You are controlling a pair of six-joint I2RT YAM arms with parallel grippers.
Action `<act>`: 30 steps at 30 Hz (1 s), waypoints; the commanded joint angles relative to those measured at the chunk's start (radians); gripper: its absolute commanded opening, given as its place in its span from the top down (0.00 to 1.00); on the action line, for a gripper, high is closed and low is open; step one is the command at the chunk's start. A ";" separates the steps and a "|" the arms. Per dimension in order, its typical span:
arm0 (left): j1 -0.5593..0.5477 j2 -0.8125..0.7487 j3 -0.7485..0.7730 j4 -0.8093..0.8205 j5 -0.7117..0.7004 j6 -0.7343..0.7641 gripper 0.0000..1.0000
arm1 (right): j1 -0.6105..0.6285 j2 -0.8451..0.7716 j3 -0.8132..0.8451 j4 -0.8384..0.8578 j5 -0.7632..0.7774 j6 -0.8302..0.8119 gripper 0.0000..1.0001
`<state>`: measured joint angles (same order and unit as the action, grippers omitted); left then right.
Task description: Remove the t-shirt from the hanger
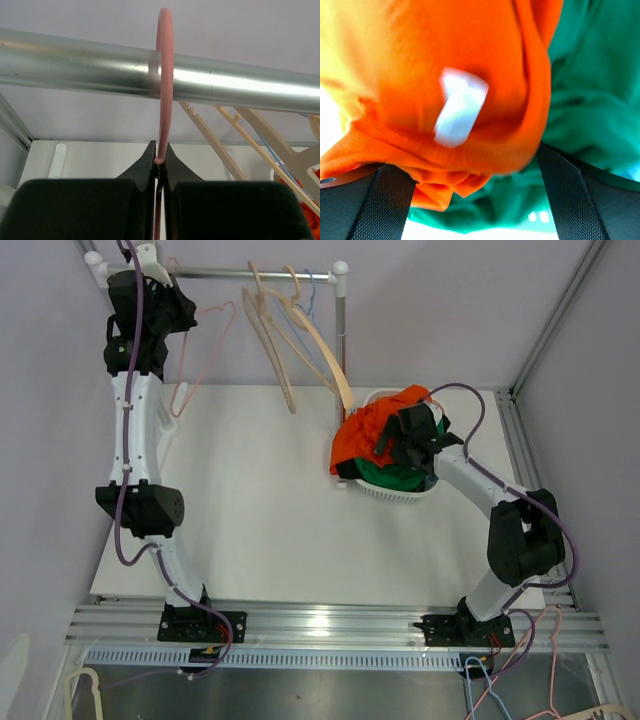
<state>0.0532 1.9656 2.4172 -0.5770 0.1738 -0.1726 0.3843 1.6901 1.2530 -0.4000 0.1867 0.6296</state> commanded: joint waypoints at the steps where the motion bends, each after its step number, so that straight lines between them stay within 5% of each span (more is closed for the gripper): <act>1: -0.015 -0.014 0.022 0.062 -0.011 0.021 1.00 | 0.027 -0.105 -0.010 -0.111 0.040 -0.034 0.00; 4: -0.019 -0.019 0.019 0.060 -0.019 0.012 0.99 | 0.051 -0.191 0.003 -0.114 0.109 -0.065 0.00; 7: -0.019 -0.033 0.019 0.066 -0.036 -0.005 0.77 | 0.051 -0.248 0.020 -0.106 0.141 -0.086 0.00; 10: -0.021 -0.065 0.007 0.075 -0.033 -0.008 0.69 | 0.051 -0.297 0.051 -0.121 0.151 -0.102 0.00; 20: -0.021 -0.216 -0.079 0.016 -0.046 -0.047 0.53 | 0.057 -0.368 0.112 -0.129 0.096 -0.157 0.00; 21: -0.019 -0.240 -0.092 0.005 -0.045 -0.066 0.47 | 0.064 -0.375 0.115 -0.117 0.088 -0.168 0.01; 22: -0.021 -0.266 -0.104 -0.024 -0.043 -0.080 0.22 | 0.067 -0.388 0.121 -0.120 0.083 -0.174 0.00; 24: -0.021 -0.345 -0.135 -0.073 -0.053 -0.111 0.01 | 0.067 -0.398 0.147 -0.128 0.057 -0.189 0.00; 30: -0.021 -0.612 -0.330 -0.273 0.015 -0.146 0.01 | 0.077 -0.526 0.134 -0.100 0.039 -0.205 0.01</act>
<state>0.0372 1.5146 2.1883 -0.7338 0.1440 -0.2718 0.4541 1.2575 1.3613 -0.5346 0.2462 0.4557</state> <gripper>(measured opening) 0.994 0.993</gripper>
